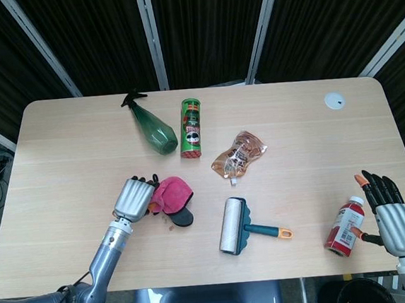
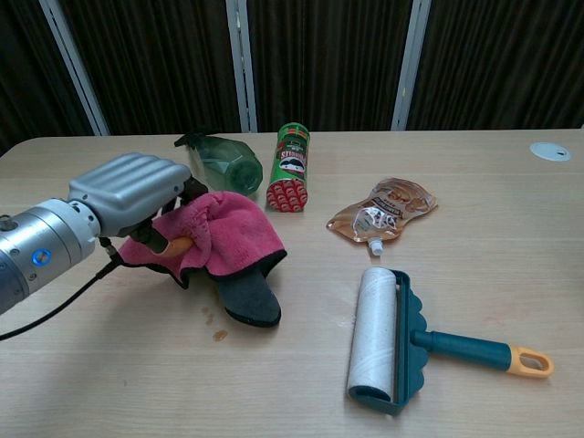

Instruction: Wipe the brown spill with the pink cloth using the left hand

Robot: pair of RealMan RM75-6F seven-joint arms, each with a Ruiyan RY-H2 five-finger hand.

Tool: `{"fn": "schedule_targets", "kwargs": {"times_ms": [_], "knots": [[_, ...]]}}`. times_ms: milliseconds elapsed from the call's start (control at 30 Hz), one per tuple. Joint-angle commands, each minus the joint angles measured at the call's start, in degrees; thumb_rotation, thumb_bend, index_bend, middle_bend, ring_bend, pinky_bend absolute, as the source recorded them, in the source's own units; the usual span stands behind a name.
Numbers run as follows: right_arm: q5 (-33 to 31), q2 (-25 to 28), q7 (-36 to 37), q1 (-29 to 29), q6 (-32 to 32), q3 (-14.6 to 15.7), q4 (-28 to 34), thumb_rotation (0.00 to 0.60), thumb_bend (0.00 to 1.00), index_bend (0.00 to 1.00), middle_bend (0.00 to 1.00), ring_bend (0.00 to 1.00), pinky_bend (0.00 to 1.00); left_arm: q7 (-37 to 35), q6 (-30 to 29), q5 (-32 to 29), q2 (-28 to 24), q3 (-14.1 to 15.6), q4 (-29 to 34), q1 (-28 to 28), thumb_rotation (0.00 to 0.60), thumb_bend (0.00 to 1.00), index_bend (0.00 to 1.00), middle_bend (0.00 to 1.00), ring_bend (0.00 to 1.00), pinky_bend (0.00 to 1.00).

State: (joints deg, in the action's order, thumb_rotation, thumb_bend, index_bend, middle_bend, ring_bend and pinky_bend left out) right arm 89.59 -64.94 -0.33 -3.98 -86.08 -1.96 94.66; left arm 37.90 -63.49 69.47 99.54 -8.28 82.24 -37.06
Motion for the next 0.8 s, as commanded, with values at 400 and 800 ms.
{"fn": "schedule_targets", "kwargs": {"times_ms": [400,800], "knots": [[0.05,-0.05,0.1,0.04,-0.25,-0.18,-0.16,0.6,0.04,0.0,0.0,0.0,0.02,1.93,2.78,-0.15,0.94,6.19,4.22,0.59,0.6,0.61,0.75,0.58,0.5,0.5],[-0.03,-0.01,-0.04,0.03,-0.2,-0.25,-0.08,0.6,0.04,0.0,0.0,0.0,0.02,4.21,3.26,-3.6,-0.54,7.16,-0.53,1.67,0.6,0.61,0.75,0.58,0.5,0.5]]}}
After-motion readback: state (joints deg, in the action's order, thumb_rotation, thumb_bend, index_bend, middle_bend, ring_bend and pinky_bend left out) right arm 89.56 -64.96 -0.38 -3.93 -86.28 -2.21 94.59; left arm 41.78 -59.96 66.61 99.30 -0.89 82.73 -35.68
